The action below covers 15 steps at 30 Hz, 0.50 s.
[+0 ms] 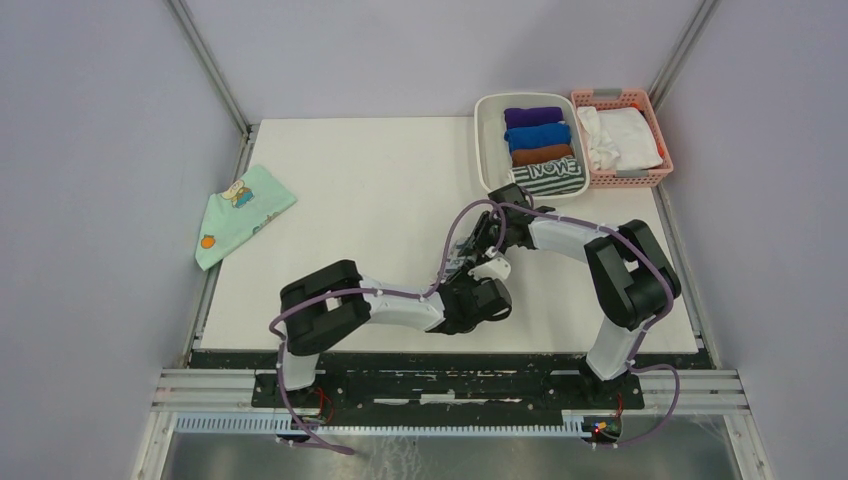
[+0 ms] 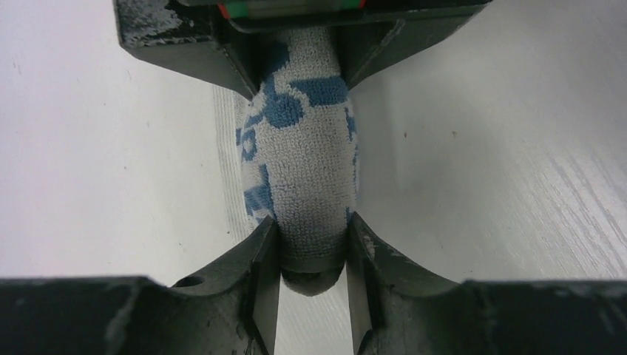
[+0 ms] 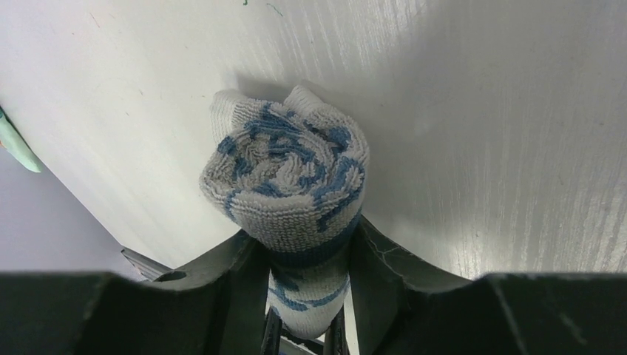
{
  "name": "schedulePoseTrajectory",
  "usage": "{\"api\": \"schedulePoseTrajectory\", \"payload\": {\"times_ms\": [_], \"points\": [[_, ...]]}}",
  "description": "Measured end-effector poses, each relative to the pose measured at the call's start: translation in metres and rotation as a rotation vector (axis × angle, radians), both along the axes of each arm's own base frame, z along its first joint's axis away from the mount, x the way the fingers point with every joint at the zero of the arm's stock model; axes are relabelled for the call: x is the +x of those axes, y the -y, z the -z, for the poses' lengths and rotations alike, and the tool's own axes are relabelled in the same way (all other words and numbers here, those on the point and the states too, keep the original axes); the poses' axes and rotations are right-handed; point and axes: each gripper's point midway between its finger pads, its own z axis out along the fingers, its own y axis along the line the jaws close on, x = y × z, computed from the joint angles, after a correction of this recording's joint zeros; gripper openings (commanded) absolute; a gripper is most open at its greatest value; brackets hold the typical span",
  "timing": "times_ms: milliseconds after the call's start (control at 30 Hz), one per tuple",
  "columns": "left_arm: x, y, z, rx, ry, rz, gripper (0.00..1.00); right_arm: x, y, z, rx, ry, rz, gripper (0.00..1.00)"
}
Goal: Roll the towels
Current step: Roll the towel at the center of the board.
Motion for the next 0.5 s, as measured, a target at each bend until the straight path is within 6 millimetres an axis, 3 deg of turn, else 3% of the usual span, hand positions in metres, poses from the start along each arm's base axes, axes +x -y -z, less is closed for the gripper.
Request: {"api": "schedulePoseTrajectory", "payload": {"times_ms": [167,333,500], "points": [[0.005,-0.006,-0.002,-0.103,-0.093,0.012,0.29,0.002,-0.004,-0.002,0.024,0.018,-0.023,0.63],[0.016,-0.020,-0.007,-0.371,-0.280,-0.009,0.26,0.006,-0.006,-0.002,0.075,0.057,-0.030,0.73],[0.026,-0.023,-0.006,-0.647,-0.451,-0.030,0.26,0.010,-0.005,-0.009,0.144,0.113,-0.035,0.76]]}}
